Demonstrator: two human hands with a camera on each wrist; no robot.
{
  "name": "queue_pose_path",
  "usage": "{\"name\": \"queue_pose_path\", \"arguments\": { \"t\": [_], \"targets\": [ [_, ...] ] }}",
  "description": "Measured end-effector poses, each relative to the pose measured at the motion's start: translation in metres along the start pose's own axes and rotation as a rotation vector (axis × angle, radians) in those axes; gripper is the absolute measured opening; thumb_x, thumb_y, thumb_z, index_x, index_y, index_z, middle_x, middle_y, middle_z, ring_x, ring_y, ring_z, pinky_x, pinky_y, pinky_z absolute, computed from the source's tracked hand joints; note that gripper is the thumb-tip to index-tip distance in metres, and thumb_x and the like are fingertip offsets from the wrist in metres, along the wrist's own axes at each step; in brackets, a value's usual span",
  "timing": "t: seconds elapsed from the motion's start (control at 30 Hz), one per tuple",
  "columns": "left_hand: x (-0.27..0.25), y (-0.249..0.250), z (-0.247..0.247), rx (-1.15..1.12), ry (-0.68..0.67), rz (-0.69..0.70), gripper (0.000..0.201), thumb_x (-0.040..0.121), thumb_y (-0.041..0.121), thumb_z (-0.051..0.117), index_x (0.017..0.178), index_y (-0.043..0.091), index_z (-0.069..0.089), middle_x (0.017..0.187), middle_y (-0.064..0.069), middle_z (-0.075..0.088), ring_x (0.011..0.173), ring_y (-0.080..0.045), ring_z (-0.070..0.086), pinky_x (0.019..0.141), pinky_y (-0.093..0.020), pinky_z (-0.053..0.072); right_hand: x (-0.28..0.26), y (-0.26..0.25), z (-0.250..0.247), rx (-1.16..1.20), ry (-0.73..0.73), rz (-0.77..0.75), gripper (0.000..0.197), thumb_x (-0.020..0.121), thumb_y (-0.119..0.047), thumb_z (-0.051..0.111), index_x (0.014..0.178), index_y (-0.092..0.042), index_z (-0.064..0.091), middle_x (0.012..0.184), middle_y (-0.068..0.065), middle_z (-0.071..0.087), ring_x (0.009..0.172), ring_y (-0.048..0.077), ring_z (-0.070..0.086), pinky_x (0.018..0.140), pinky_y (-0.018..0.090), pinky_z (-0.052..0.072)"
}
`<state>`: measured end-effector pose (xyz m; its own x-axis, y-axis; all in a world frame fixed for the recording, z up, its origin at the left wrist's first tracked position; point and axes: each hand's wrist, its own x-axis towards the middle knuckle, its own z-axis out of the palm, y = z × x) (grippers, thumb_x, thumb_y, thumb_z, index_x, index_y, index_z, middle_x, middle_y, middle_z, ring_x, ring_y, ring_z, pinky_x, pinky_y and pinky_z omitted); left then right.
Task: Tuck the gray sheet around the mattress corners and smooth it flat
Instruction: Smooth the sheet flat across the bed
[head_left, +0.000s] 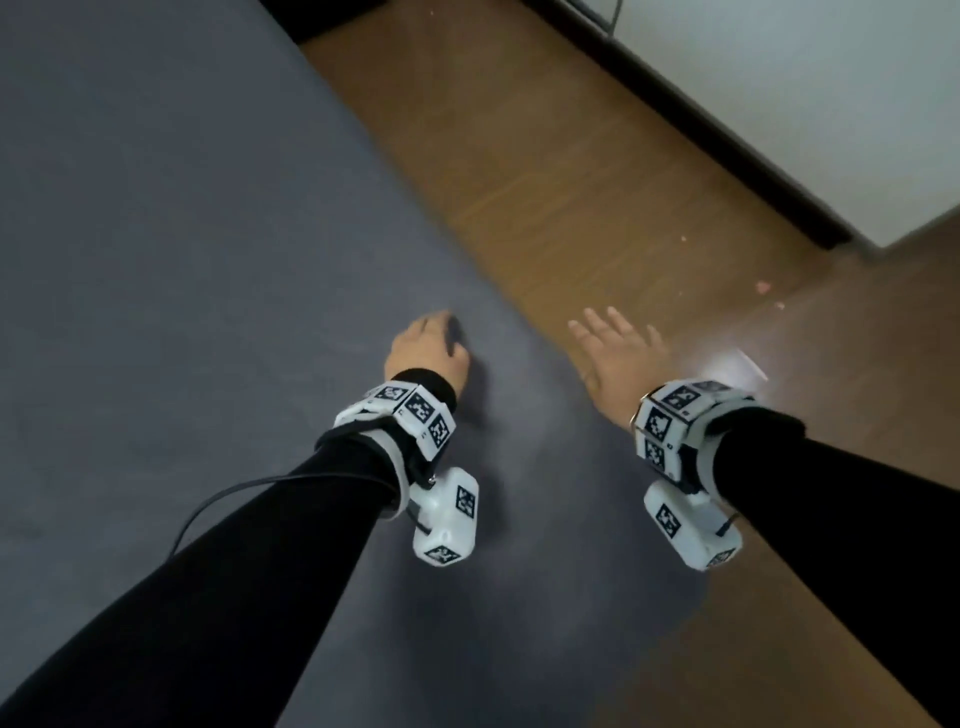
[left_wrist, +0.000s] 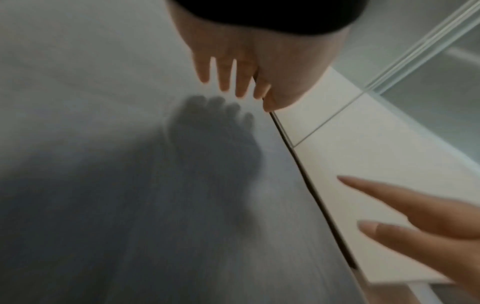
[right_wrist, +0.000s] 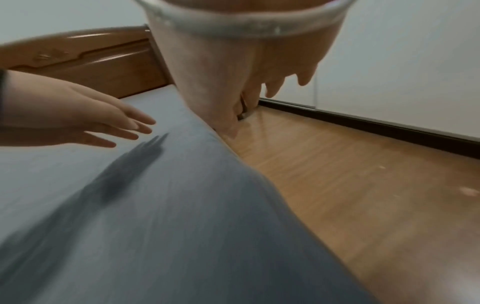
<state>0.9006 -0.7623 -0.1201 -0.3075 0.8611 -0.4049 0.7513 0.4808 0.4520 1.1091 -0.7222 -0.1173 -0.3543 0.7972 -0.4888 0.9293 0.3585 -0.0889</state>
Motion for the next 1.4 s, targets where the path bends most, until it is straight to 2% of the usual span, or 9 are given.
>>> {"name": "queue_pose_path", "arguments": {
  "t": [0.1, 0.23, 0.33, 0.57, 0.83, 1.0, 1.1, 1.23, 1.4],
  "targets": [
    [0.040, 0.010, -0.005, 0.126, 0.081, -0.130, 0.063, 0.090, 0.028, 0.047, 0.148, 0.025, 0.023, 0.160, 0.001, 0.012, 0.148, -0.022, 0.012, 0.118, -0.043, 0.019, 0.051, -0.003, -0.028, 0.052, 0.004, -0.159, 0.063, 0.096, -0.024, 0.040, 0.151, -0.026, 0.010, 0.162, -0.008, 0.002, 0.150, 0.016, 0.000, 0.119, 0.047, 0.008],
    [0.079, 0.026, -0.007, 0.216, 0.049, -0.272, 0.073, 0.089, 0.038, 0.049, 0.150, 0.033, 0.008, 0.161, 0.006, -0.008, 0.149, -0.022, -0.001, 0.119, -0.047, 0.012, 0.106, 0.009, -0.056, 0.108, -0.040, -0.301, 0.062, 0.095, -0.023, 0.041, 0.151, -0.026, 0.014, 0.161, -0.008, 0.003, 0.150, 0.015, -0.001, 0.120, 0.043, 0.007],
    [0.107, 0.042, -0.009, 0.194, 0.046, -0.379, 0.073, 0.090, 0.042, 0.046, 0.150, 0.036, 0.004, 0.160, 0.006, -0.013, 0.149, -0.022, -0.004, 0.119, -0.049, 0.010, 0.149, 0.026, -0.078, 0.094, -0.076, -0.456, 0.060, 0.094, -0.021, 0.043, 0.150, -0.027, 0.019, 0.161, -0.009, 0.005, 0.149, 0.014, 0.001, 0.120, 0.041, 0.009],
    [0.140, 0.037, -0.034, 0.036, 0.357, -0.778, 0.066, 0.093, 0.043, 0.039, 0.149, 0.038, 0.004, 0.160, 0.006, -0.012, 0.149, -0.022, -0.002, 0.117, -0.057, 0.009, 0.225, 0.012, -0.105, 0.028, -0.150, -0.864, 0.058, 0.096, -0.028, 0.042, 0.149, -0.029, 0.020, 0.161, -0.010, 0.009, 0.149, 0.013, 0.003, 0.121, 0.041, 0.012],
    [0.125, -0.023, -0.061, -0.136, 0.459, -1.076, 0.063, 0.094, 0.044, 0.037, 0.149, 0.041, 0.005, 0.160, 0.007, -0.010, 0.149, -0.021, -0.002, 0.116, -0.056, 0.009, 0.281, -0.096, -0.135, -0.175, -0.220, -1.181, 0.058, 0.096, -0.036, 0.042, 0.149, -0.031, 0.019, 0.161, -0.011, 0.006, 0.149, 0.015, 0.000, 0.119, 0.046, 0.007],
    [0.136, -0.072, -0.076, -0.238, 0.513, -1.272, 0.068, 0.092, 0.053, 0.033, 0.146, 0.045, -0.006, 0.158, 0.007, -0.020, 0.149, -0.022, -0.007, 0.115, -0.062, 0.007, 0.317, -0.180, -0.137, -0.319, -0.269, -1.338, 0.063, 0.094, -0.044, 0.043, 0.149, -0.036, 0.013, 0.161, -0.012, 0.000, 0.149, 0.017, -0.006, 0.118, 0.052, 0.001],
    [0.170, -0.103, -0.092, -0.317, 0.515, -1.302, 0.071, 0.090, 0.059, 0.032, 0.146, 0.045, -0.008, 0.157, 0.009, -0.023, 0.148, -0.022, -0.011, 0.114, -0.064, 0.004, 0.361, -0.224, -0.139, -0.410, -0.274, -1.381, 0.065, 0.094, -0.049, 0.041, 0.149, -0.038, 0.010, 0.161, -0.012, -0.002, 0.149, 0.018, -0.009, 0.117, 0.055, -0.003],
    [0.221, -0.120, -0.113, -0.385, 0.359, -1.338, 0.066, 0.088, 0.065, 0.021, 0.144, 0.049, -0.010, 0.157, 0.012, -0.024, 0.145, -0.030, -0.021, 0.112, -0.066, -0.004, 0.419, -0.269, -0.150, -0.495, -0.272, -1.413, 0.069, 0.091, -0.057, 0.038, 0.149, -0.040, 0.005, 0.160, -0.014, -0.006, 0.149, 0.014, -0.012, 0.116, 0.056, -0.008],
    [0.293, -0.140, -0.165, -0.390, 0.310, -1.280, 0.062, 0.091, 0.062, 0.018, 0.144, 0.050, -0.011, 0.156, 0.015, -0.024, 0.145, -0.031, -0.022, 0.113, -0.063, -0.005, 0.498, -0.319, -0.191, -0.481, -0.251, -1.367, 0.071, 0.090, -0.061, 0.037, 0.148, -0.043, 0.001, 0.160, -0.016, -0.008, 0.148, 0.012, -0.013, 0.116, 0.053, -0.009]
  ]
}}
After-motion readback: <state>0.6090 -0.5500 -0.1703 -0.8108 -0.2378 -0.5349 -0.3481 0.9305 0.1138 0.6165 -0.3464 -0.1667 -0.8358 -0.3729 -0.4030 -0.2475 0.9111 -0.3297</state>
